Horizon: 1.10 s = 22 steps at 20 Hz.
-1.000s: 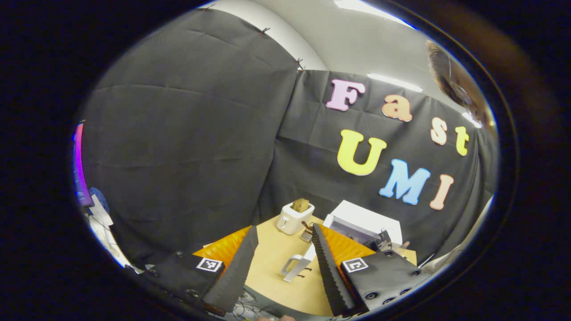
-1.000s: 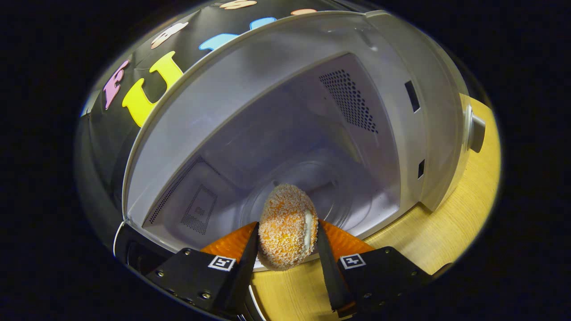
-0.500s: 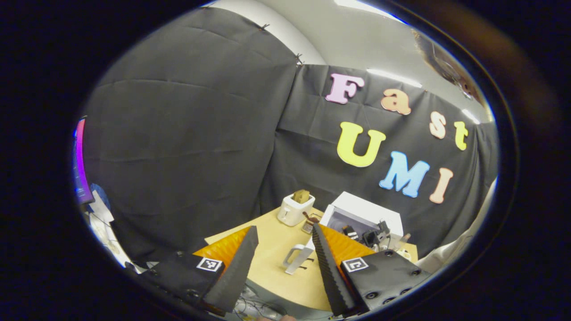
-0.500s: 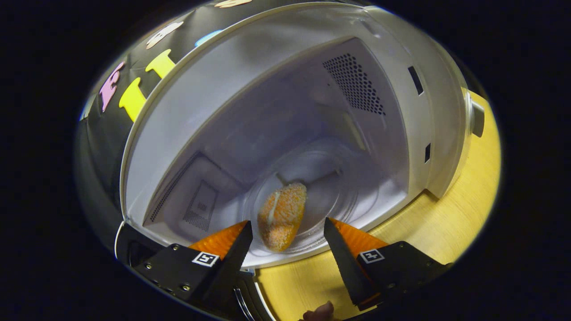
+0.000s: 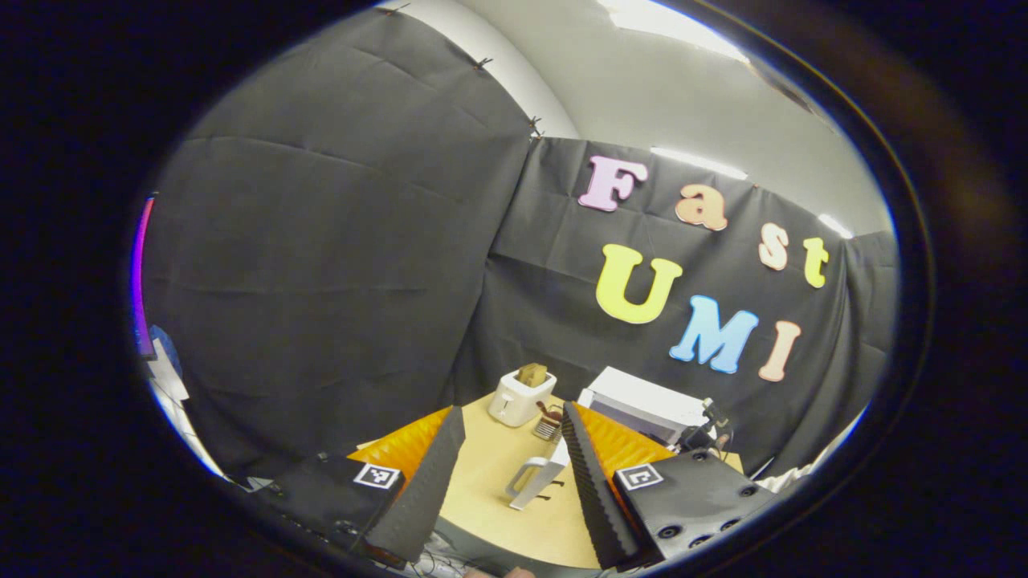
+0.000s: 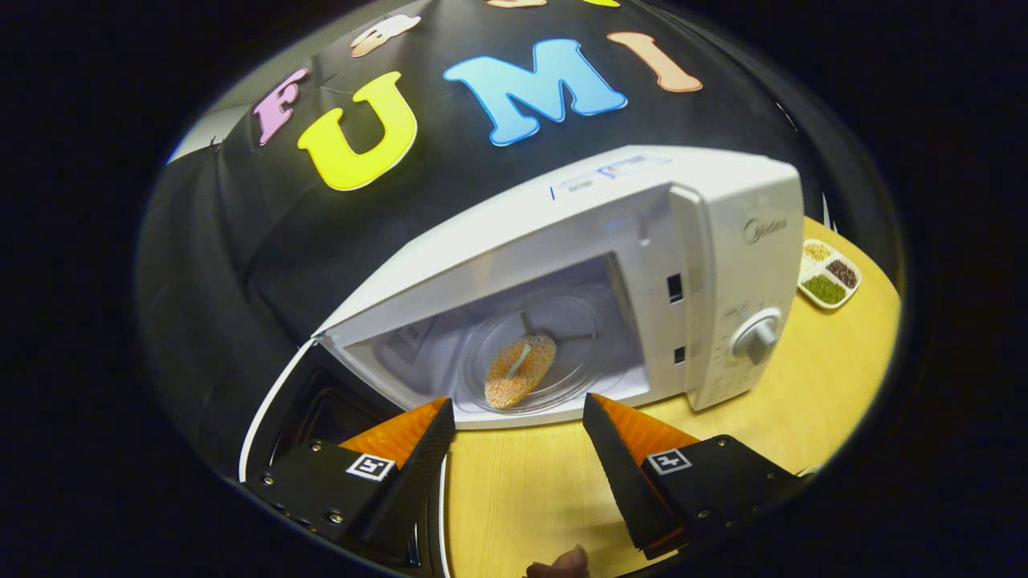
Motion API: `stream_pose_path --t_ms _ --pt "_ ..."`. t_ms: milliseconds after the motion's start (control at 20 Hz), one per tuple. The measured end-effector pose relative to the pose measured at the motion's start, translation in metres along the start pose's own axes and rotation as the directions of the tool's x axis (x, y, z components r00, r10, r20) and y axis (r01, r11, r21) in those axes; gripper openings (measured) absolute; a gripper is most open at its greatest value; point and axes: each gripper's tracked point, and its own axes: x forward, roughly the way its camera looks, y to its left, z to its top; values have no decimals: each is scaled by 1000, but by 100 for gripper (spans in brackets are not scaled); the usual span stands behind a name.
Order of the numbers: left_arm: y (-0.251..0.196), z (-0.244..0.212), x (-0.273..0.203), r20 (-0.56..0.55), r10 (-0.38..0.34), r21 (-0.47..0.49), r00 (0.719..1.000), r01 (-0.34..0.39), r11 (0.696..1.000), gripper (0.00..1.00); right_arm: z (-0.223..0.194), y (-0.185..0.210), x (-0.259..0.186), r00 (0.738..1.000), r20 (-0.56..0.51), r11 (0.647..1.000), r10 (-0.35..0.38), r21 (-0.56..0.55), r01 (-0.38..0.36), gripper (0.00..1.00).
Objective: Open the microwave oven with the left hand, put the food in, and close the microwave oven.
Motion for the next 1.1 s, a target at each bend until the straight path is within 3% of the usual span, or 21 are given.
stream_pose_path --t_ms 250,400,500,550,600,650,700,800,900,950,1100 --pt "11 -15 9 5 -62 -29 998 62 998 77 16 4 -66 999 5 997 52 -49 -52 98" --pt "24 -33 14 -14 -53 -23 998 53 998 77 24 3 -103 996 27 989 85 -122 -81 98" --pt "20 -44 15 -40 -59 -6 997 59 998 77 18 3 -126 992 -15 976 124 -178 -125 98" --pt "20 -48 17 -38 -56 14 998 57 998 89 19 1 -137 989 -20 969 146 -198 -147 98" --pt "19 -54 22 -49 -49 31 998 51 998 77 20 1 -149 985 -32 962 170 -214 -173 98" --pt "18 -64 26 -72 -39 35 997 42 998 88 21 -1 -160 981 -47 955 186 -227 -192 98" --pt "11 -74 30 -95 -47 34 994 50 998 82 22 -1 -173 976 -57 944 212 -245 -220 98" --pt "0 -90 47 -124 -59 46 991 65 997 86 36 -1 -197 964 -50 915 261 -304 -264 98" --pt "-8 -105 64 -143 -65 60 988 74 995 83 42 -4 -216 954 -54 881 296 -369 -295 98" --pt "-11 -109 72 -143 -69 72 987 80 994 88 46 -6 -224 948 -44 864 315 -401 -305 98" --pt "-14 -130 98 -191 -78 105 978 100 989 77 52 -20 -241 957 -20 829 288 -495 -260 98"
